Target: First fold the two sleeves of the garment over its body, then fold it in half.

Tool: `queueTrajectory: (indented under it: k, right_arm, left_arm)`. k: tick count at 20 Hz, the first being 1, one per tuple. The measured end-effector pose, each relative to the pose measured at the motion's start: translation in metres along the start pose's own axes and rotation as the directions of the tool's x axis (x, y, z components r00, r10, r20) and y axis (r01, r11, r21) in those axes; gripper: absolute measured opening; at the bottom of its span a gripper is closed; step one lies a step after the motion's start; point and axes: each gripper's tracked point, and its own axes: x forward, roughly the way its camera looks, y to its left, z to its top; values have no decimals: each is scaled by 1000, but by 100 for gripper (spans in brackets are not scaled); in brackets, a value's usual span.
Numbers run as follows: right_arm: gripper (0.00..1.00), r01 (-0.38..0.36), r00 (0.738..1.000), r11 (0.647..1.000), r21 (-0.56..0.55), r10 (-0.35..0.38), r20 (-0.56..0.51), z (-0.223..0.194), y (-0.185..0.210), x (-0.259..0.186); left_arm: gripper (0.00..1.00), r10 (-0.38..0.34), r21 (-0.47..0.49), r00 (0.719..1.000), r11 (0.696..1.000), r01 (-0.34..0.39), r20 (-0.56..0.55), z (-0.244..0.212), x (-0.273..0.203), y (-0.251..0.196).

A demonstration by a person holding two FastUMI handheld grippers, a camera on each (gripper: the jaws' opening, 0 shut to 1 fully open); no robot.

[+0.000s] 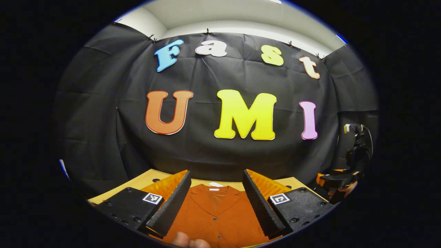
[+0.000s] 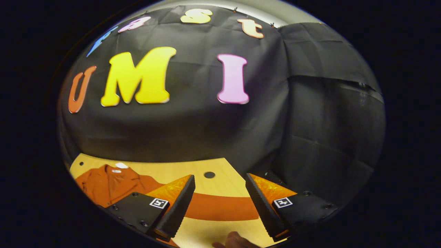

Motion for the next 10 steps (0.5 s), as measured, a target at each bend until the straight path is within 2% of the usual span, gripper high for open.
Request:
queueTrajectory:
  k: [2,4,6,8,10]
  right_arm:
    - [94,23,993,1000,-9,-24,-115,-36,-28,37]
    - [95,5,968,1000,-26,-12,-250,-80,-42,70]
    - [95,-27,926,1000,-3,24,-376,-117,-58,91]
    - [95,-17,876,998,56,42,-481,-143,-66,112]
    - [94,10,805,998,60,28,-593,-168,-69,126]
  left_arm:
    - [97,15,0,1000,1000,-15,0,-2,-3,-9]
    - [97,32,12,999,999,-32,3,-3,-2,-19]
    - [97,49,17,999,999,-49,-2,-5,-2,-28]
    - [97,83,33,996,996,-82,-13,-8,1,-30]
    - [97,132,46,991,990,-130,-32,-12,0,-24]
